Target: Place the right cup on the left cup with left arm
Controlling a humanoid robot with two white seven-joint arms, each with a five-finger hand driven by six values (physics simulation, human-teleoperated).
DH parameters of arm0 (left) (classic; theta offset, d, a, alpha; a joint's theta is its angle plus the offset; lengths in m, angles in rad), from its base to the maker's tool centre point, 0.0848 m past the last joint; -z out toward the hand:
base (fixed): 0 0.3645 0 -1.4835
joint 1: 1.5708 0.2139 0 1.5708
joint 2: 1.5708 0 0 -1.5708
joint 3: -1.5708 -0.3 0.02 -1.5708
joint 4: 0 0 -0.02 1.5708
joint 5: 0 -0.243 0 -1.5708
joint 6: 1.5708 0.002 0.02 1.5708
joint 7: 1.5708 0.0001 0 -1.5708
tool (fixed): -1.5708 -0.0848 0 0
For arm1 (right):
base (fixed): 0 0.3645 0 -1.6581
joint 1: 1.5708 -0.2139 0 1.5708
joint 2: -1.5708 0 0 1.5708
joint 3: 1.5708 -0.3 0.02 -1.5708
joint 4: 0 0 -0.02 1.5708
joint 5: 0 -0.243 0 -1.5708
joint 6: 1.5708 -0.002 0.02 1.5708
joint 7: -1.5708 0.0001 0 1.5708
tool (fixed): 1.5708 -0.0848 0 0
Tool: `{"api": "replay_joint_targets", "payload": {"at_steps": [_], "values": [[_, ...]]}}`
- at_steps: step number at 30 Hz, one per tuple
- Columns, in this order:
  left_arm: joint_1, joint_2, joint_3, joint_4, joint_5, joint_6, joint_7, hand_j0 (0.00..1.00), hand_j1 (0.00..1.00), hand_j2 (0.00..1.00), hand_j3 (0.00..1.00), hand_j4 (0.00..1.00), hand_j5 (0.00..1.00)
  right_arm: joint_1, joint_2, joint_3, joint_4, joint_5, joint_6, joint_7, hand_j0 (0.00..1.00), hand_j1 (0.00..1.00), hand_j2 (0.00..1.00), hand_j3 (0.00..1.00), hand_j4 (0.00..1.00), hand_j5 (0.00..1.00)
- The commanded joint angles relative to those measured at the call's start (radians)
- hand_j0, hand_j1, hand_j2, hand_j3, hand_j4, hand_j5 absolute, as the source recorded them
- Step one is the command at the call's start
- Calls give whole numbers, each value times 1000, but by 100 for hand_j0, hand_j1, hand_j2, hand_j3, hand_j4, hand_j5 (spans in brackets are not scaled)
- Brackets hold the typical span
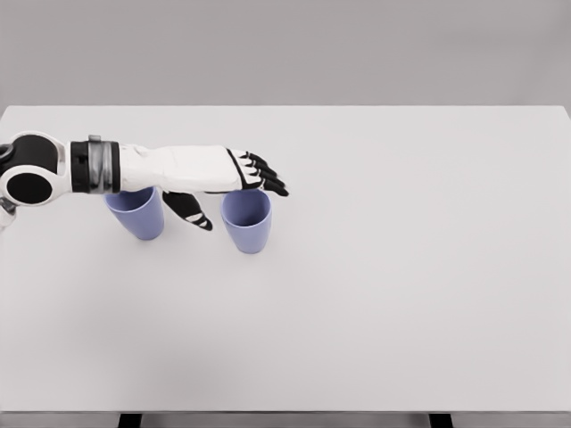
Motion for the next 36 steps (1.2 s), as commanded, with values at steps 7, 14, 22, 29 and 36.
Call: {"api": "replay_joint_targets", "payload": {"at_steps": [7, 14, 22, 29, 36], "values": [[6, -37, 11, 51, -92, 1, 9, 100, 100, 100, 100, 100, 100, 2, 0, 0, 0, 2, -1, 0, 100, 100, 100, 100, 100, 100], [28, -46, 13, 49, -90, 1, 10, 100, 100, 100, 100, 100, 100, 2, 0, 0, 0, 0, -1, 0, 100, 100, 100, 100, 100, 100], [37, -72, 9, 60, -100, 1, 21, 100, 100, 100, 100, 100, 100, 0, 0, 0, 0, 2, -1, 0, 100, 100, 100, 100, 100, 100], [52, -69, 13, 65, -104, 1, 26, 100, 100, 100, 100, 100, 100, 2, 0, 0, 0, 2, -1, 0, 100, 100, 100, 100, 100, 100], [67, -70, 14, 72, -117, 2, 27, 100, 100, 100, 100, 100, 100, 0, 0, 0, 0, 2, -1, 0, 100, 100, 100, 100, 100, 100]]}}
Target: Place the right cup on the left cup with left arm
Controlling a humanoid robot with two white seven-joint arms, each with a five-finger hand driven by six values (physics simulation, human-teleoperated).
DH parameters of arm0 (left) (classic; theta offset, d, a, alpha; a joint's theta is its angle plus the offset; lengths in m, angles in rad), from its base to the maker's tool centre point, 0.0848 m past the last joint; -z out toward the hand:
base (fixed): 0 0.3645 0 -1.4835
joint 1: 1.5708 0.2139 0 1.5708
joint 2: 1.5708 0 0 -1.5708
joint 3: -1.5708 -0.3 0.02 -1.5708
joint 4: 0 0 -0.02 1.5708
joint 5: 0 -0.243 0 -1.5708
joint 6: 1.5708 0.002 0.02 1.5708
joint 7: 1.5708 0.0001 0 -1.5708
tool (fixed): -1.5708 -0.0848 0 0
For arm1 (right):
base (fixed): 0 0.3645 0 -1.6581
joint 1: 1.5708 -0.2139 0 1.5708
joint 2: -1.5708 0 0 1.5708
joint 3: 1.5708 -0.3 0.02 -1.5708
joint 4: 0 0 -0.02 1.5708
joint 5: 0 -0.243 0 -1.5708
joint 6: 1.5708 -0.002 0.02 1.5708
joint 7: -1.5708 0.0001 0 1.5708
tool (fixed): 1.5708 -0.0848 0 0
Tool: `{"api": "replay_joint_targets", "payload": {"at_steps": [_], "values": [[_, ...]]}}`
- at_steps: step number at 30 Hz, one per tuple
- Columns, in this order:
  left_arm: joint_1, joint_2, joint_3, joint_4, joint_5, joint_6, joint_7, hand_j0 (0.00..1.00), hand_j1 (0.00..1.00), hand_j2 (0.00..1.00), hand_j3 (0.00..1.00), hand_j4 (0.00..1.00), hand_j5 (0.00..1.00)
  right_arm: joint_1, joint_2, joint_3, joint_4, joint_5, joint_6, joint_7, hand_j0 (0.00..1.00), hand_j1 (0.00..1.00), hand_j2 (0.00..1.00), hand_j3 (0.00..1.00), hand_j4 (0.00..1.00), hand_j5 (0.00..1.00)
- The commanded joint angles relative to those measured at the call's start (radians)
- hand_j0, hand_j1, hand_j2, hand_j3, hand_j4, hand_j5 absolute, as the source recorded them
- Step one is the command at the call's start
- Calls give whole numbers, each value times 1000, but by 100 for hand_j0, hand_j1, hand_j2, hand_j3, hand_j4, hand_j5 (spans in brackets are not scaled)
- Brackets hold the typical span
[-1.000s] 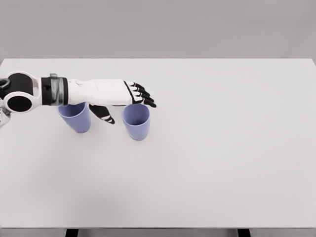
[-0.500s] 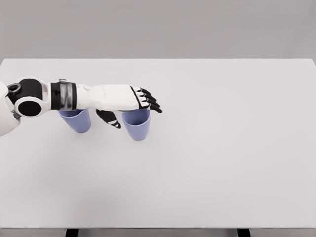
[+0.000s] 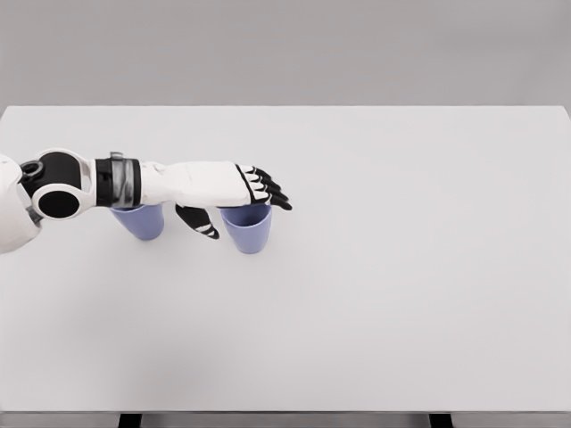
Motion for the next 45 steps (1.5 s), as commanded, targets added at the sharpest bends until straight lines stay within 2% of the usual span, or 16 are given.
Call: {"api": "replay_joint_targets", "payload": {"at_steps": [1, 24, 27, 28, 29, 30, 31, 33, 41, 45], "values": [[0, -5, 2, 13, -1, 4, 2, 100, 100, 100, 100, 100, 100, -2, 0, 0, 0, 2, -1, 0, 100, 100, 100, 100, 100, 100], [11, -32, 0, 31, -4, 38, 2, 100, 100, 100, 100, 100, 100, 0, 0, 0, 0, 2, -1, 0, 100, 100, 100, 100, 100, 100], [11, -31, 0, 31, -3, 37, 2, 91, 91, 91, 91, 91, 91, -2, 0, 0, 0, 2, -1, 0, 100, 100, 100, 100, 100, 100], [11, -31, 2, 31, -1, 36, 3, 82, 82, 82, 82, 82, 82, 0, 0, 0, 0, 2, -1, 0, 100, 100, 100, 100, 100, 100], [11, -31, 2, 31, -1, 36, 3, 78, 78, 78, 78, 78, 78, 0, 0, 0, 0, 2, -1, 0, 100, 100, 100, 100, 100, 100], [12, -29, 2, 30, -1, 31, 5, 67, 67, 67, 67, 67, 67, 0, 0, 0, 0, 2, -1, 0, 100, 100, 100, 100, 100, 100], [12, -29, 2, 30, -1, 31, 5, 59, 59, 59, 59, 59, 59, 0, 0, 0, 0, 2, -1, 0, 100, 100, 100, 100, 100, 100], [14, -28, 3, 28, -1, 33, 5, 57, 57, 57, 57, 57, 57, 0, 0, 0, 0, 2, -1, 0, 100, 100, 100, 100, 100, 100], [28, -19, 6, 23, 5, 31, 5, 57, 57, 57, 57, 57, 57, 0, 0, 0, 0, 2, -1, 0, 100, 100, 100, 100, 100, 100], [26, -6, 37, 4, 20, 5, 3, 51, 51, 51, 51, 51, 51, 0, 0, 0, 0, 2, -1, 0, 100, 100, 100, 100, 100, 100]]}}
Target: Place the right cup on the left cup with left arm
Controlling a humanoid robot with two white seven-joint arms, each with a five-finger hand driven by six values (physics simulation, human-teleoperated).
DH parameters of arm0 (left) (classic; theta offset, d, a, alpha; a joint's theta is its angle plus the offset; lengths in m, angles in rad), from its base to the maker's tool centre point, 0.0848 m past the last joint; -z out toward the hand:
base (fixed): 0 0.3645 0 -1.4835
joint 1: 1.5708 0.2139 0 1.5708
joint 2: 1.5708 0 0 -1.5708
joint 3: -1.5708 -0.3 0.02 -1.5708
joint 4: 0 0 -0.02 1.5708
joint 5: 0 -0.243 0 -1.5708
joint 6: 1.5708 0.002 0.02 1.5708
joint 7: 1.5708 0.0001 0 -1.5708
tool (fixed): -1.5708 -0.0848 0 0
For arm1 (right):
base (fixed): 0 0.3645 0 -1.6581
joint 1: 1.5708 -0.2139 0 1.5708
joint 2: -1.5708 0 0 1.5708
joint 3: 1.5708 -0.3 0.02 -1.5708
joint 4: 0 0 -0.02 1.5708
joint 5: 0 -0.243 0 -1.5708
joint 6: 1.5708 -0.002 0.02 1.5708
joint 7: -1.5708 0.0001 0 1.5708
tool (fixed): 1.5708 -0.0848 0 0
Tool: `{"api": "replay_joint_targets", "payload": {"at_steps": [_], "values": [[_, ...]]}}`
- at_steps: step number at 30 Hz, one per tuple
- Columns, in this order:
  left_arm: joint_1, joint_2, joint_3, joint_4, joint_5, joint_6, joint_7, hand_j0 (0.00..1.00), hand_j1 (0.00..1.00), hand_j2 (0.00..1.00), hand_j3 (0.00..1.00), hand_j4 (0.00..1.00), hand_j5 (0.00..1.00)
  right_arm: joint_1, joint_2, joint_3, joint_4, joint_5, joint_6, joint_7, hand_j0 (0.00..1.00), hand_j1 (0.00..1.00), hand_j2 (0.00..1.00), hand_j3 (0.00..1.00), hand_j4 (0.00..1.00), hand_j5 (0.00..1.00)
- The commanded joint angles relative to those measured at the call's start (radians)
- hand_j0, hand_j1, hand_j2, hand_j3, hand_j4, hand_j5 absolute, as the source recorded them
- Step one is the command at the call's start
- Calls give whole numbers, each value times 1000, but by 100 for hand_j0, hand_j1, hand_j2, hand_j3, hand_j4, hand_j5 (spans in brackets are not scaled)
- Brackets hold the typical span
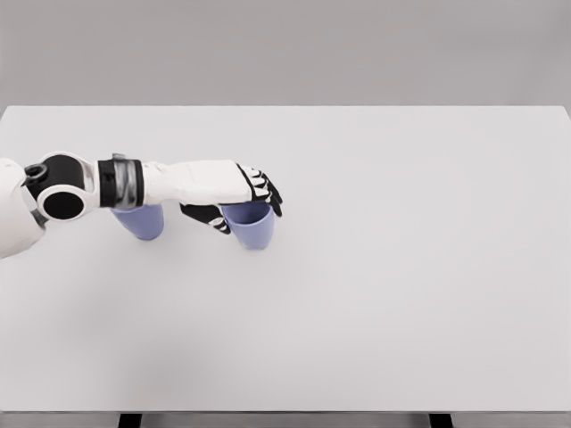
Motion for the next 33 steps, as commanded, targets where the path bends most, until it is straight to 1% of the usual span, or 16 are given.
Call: {"api": "replay_joint_targets", "payload": {"at_steps": [1, 4, 5, 9, 11, 16, 17, 20, 22, 23, 24, 28, 31, 33], "values": [[0, 20, 11, -16, 21, -14, -1, 51, 51, 51, 51, 51, 51, 0, 0, 0, 0, 2, -1, 0, 100, 100, 100, 100, 100, 100], [-6, 62, 12, -48, 53, -16, -3, 48, 48, 48, 48, 48, 48, 0, 0, 0, 0, 0, -1, 0, 100, 100, 100, 100, 100, 100], [-6, 62, 12, -48, 55, -16, -3, 46, 46, 46, 46, 46, 46, 0, 0, 0, 0, 2, -1, 0, 100, 100, 100, 100, 100, 100], [-11, 65, 14, -62, 71, -16, -6, 46, 46, 46, 46, 46, 46, 0, 0, 0, 0, 2, -1, 0, 100, 100, 100, 100, 100, 100], [-14, 77, 38, -78, 82, -22, -10, 46, 46, 46, 46, 46, 46, 0, 0, 0, 0, 2, -1, 0, 100, 100, 100, 100, 100, 100], [-64, 134, 40, -115, 130, -32, -15, 46, 46, 46, 46, 46, 46, 0, 0, 0, 0, 2, -1, 0, 100, 100, 100, 100, 100, 100], [-83, 146, 38, -121, 144, -32, -16, 46, 46, 46, 46, 46, 46, 0, 0, 0, 0, 2, -1, 0, 100, 100, 100, 100, 100, 100], [-114, 181, 35, -128, 176, -32, -30, 46, 46, 46, 46, 46, 46, -2, 0, 0, 0, 0, -1, 0, 100, 100, 100, 100, 100, 100], [-130, 195, 30, -128, 180, -32, -32, 46, 46, 46, 46, 46, 46, 0, 0, 0, 0, 2, -1, 0, 100, 100, 100, 100, 100, 100], [-149, 204, 23, -129, 187, -32, -35, 46, 46, 46, 46, 46, 46, 0, 0, 0, 0, 2, -1, 0, 100, 100, 100, 100, 100, 100], [-156, 215, 20, -129, 197, -32, -59, 46, 46, 46, 46, 46, 46, 0, 0, 0, 0, 2, -1, 0, 100, 100, 100, 100, 100, 100], [-176, 235, 18, -129, 211, -45, -113, 46, 46, 46, 46, 46, 46, 0, 0, 0, 0, 2, -1, 0, 100, 100, 100, 100, 100, 100], [-212, 257, 17, -129, 216, -72, -121, 46, 46, 46, 46, 46, 46, 0, 0, 0, 0, 2, -1, 0, 100, 100, 100, 100, 100, 100], [-230, 263, 17, -129, 217, -77, -142, 46, 46, 46, 46, 46, 46, -2, 0, 0, 0, 2, -1, 0, 100, 100, 100, 100, 100, 100]]}}
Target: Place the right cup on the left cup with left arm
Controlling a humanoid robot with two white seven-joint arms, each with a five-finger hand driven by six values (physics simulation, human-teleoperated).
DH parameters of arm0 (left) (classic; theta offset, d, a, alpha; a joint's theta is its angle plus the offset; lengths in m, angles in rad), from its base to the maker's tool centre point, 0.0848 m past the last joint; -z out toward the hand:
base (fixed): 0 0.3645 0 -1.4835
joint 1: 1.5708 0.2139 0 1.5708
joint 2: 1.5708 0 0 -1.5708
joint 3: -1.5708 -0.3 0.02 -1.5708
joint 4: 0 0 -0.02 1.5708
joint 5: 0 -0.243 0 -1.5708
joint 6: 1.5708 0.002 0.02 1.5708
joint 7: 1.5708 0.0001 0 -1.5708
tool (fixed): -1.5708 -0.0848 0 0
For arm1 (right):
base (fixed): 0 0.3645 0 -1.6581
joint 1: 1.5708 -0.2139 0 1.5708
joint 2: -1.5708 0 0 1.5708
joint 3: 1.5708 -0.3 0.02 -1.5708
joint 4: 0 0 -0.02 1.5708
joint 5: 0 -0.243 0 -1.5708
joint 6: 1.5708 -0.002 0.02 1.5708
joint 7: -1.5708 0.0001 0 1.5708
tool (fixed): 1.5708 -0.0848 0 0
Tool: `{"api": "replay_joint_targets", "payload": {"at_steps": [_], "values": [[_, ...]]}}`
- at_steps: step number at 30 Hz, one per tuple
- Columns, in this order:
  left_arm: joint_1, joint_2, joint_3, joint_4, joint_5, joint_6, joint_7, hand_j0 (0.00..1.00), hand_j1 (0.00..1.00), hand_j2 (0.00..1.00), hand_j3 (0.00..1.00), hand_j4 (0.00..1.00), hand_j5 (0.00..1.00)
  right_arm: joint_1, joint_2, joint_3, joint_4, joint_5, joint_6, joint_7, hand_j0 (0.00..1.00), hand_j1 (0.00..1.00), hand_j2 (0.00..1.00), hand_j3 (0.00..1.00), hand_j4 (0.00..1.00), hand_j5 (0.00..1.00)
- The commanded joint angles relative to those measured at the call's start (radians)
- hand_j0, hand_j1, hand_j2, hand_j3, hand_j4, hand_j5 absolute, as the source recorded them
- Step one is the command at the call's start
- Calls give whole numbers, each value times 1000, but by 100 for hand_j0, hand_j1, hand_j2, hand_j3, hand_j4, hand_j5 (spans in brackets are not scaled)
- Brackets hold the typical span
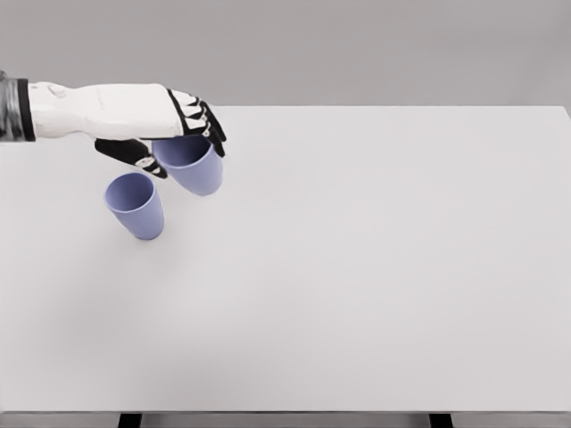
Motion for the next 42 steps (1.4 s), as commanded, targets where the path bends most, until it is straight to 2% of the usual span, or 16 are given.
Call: {"api": "replay_joint_targets", "payload": {"at_steps": [1, 4, 6, 11, 18, 24, 29, 42], "values": [[-2, 15, -1, 1, 11, -18, -27, 46, 46, 46, 46, 46, 46, 0, 0, 0, 0, 2, -2, 0, 100, 100, 100, 100, 100, 100], [-81, 39, -73, 7, 32, -30, -41, 46, 46, 46, 46, 46, 46, 0, 0, 0, 0, 2, -1, 0, 100, 100, 100, 100, 100, 100], [-98, 55, -82, 18, 46, -30, -57, 46, 46, 46, 46, 46, 46, -2, 0, 0, 0, 0, -1, 0, 100, 100, 100, 100, 100, 100], [-109, 79, -85, 67, 61, -30, -100, 46, 46, 46, 46, 46, 46, 0, 0, 0, 0, 0, -1, 0, 100, 100, 100, 100, 100, 100], [-123, 79, -87, 113, 68, -37, -117, 46, 46, 46, 46, 46, 46, 0, 0, 0, 0, 0, -1, 0, 100, 100, 100, 100, 100, 100], [-123, 81, -124, 169, 74, -37, -116, 46, 46, 46, 46, 46, 46, 0, 0, 0, 0, 2, -1, 0, 100, 100, 100, 100, 100, 100], [-121, 81, -147, 176, 91, -37, -114, 47, 47, 47, 47, 47, 47, -2, 0, 0, 0, 2, -1, 0, 100, 100, 100, 100, 100, 100], [-120, 84, -147, 190, 101, -37, -113, 47, 47, 47, 47, 47, 47, -2, 0, 0, 0, 0, -1, 0, 100, 100, 100, 100, 100, 100]]}}
